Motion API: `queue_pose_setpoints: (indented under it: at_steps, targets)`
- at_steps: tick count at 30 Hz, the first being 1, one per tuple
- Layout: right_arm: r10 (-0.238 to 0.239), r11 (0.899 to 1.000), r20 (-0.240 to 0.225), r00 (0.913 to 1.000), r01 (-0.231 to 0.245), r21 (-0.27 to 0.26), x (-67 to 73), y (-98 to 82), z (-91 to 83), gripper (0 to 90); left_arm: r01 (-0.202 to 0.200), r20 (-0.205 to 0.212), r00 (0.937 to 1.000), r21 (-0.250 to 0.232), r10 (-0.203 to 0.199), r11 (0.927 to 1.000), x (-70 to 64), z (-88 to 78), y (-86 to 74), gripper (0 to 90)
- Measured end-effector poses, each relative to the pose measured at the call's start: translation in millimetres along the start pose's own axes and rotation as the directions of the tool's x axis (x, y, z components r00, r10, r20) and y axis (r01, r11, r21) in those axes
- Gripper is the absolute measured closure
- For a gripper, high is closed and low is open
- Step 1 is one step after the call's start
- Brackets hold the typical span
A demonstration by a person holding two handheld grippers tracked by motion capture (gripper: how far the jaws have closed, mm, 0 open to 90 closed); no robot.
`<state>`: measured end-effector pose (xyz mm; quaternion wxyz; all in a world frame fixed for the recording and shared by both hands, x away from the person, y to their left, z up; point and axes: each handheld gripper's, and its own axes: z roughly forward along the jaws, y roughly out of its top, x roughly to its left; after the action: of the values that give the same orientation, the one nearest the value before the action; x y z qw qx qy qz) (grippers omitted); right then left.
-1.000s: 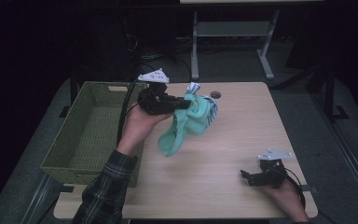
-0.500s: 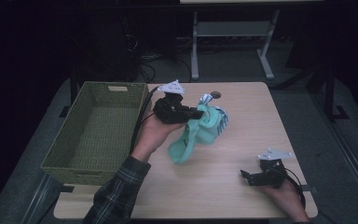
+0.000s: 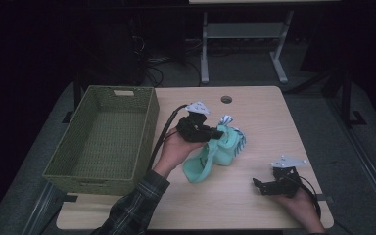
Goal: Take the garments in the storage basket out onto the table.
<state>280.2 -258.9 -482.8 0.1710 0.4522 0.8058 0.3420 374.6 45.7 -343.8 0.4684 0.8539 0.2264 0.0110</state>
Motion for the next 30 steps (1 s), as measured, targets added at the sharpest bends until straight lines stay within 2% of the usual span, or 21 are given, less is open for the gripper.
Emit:
queue_pose_setpoints:
  at_steps: [10, 15, 25, 30]
  targets:
    - [-0.001, 1.000, 0.000, 1.0000, 0.001, 0.001, -0.1, 0.0, 0.0, 4.5, -0.009, -0.023, 0.9997, 0.055, 0.010, 0.9984, 5.8, 32.8, -24.0, 84.0]
    - [-0.001, 1.000, 0.000, 1.0000, 0.001, 0.001, -0.1, 0.0, 0.0, 4.5, -0.029, -0.026, 0.9992, 0.097, 0.032, 0.9949, 5.1, 49.3, -38.4, 83.9]
    - [-0.001, 1.000, 0.000, 1.0000, 0.001, 0.000, -0.1, 0.0, 0.0, 4.5, -0.029, -0.020, 0.9993, 0.128, 0.032, 0.9914, 8.7, 71.4, -58.4, 83.6]
    - [-0.001, 1.000, 0.000, 1.0000, 0.001, 0.000, -0.1, 0.0, 0.0, 4.4, -0.035, -0.025, 0.9989, 0.162, 0.040, 0.9861, 7.7, 82.2, -67.0, 83.6]
